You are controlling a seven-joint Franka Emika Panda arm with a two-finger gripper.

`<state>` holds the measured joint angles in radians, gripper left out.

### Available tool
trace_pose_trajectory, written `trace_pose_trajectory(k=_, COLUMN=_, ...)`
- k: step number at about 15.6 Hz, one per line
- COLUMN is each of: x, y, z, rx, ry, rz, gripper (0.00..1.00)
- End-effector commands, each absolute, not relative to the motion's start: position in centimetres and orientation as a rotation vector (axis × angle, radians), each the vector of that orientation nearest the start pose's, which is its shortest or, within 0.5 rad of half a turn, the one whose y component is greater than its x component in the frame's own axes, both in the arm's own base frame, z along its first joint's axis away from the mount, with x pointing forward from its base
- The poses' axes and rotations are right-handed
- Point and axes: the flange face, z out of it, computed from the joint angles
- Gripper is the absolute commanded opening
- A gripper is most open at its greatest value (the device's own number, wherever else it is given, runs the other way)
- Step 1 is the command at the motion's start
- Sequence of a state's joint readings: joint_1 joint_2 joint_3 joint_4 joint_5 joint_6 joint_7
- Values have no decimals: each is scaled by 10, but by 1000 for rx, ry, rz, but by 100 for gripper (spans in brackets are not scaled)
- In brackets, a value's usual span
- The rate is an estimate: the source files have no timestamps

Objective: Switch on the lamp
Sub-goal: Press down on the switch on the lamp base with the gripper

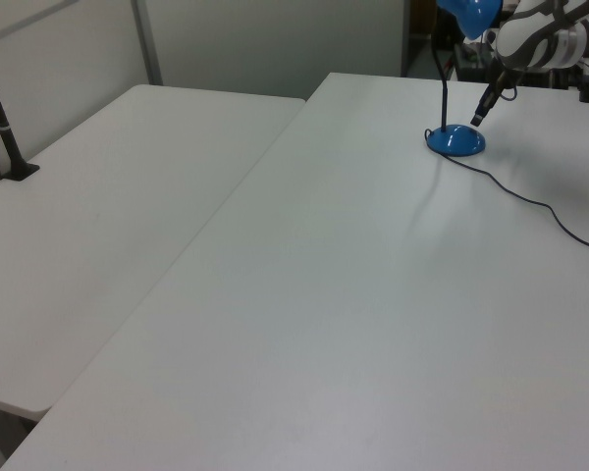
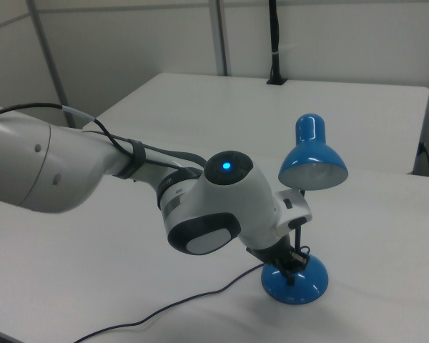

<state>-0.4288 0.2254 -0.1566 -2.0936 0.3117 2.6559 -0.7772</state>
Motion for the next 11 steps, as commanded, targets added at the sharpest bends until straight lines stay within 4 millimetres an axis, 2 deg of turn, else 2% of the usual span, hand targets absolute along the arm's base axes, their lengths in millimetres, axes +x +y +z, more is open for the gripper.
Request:
trace_pose_trajectory(k=1, x=507, y=-346, z=341, rx=-3190, ry=95, rz=-629, gripper=0)
trace_pose_trajectory(k=11, x=512, y=-348, z=323, rx=-3196, ry=89, rz=-596, gripper=0)
